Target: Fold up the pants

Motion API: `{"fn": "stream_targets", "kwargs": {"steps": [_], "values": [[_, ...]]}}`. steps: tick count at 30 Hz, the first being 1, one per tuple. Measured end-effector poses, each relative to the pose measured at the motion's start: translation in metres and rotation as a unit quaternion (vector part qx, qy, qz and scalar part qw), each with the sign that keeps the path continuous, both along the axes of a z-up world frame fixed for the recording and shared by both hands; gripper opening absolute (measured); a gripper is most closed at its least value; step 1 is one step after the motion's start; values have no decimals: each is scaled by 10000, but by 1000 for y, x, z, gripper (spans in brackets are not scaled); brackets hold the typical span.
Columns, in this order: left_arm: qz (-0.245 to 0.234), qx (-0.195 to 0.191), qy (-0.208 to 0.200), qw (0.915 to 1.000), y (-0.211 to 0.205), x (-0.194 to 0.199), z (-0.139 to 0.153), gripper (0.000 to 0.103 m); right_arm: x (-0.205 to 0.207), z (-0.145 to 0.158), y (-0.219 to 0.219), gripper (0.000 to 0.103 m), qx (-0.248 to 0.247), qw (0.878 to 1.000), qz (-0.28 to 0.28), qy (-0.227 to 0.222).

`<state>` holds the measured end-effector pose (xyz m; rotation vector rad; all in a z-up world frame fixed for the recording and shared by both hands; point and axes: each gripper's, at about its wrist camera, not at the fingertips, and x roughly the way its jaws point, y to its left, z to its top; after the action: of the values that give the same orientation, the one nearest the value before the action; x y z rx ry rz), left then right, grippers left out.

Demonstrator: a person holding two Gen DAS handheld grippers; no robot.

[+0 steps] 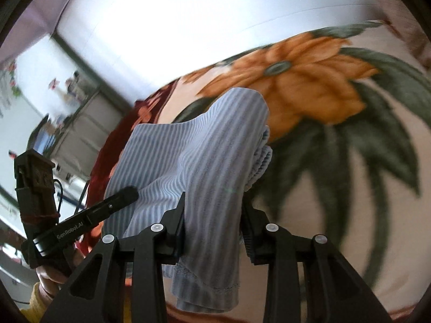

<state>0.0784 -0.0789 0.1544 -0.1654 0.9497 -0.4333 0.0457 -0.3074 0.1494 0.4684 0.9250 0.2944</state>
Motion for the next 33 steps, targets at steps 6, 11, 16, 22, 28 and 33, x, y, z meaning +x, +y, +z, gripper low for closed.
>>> {"fn": "stream_targets", "kwargs": {"steps": [6,11,16,22,28,33], "values": [[317,-83,248,9992,64,-5,-31,20,11,-19,61,35,-320,9989,313,132],[351,128,498,9981,87,4,-66,20,18,-50,85,36,-480,9974,349,405],[317,103,665,9972,99,3,-86,26,18,-75,86,41,-757,9937,257,783],[584,358,456,9966,110,-9,-74,34,9,-57,66,41,-875,9942,3,630],[699,37,134,9975,113,-8,-45,34,6,-21,68,41,-1108,9937,-187,8],[380,37,24,9993,89,13,-44,30,23,-23,81,30,-992,9950,113,-58]]}}
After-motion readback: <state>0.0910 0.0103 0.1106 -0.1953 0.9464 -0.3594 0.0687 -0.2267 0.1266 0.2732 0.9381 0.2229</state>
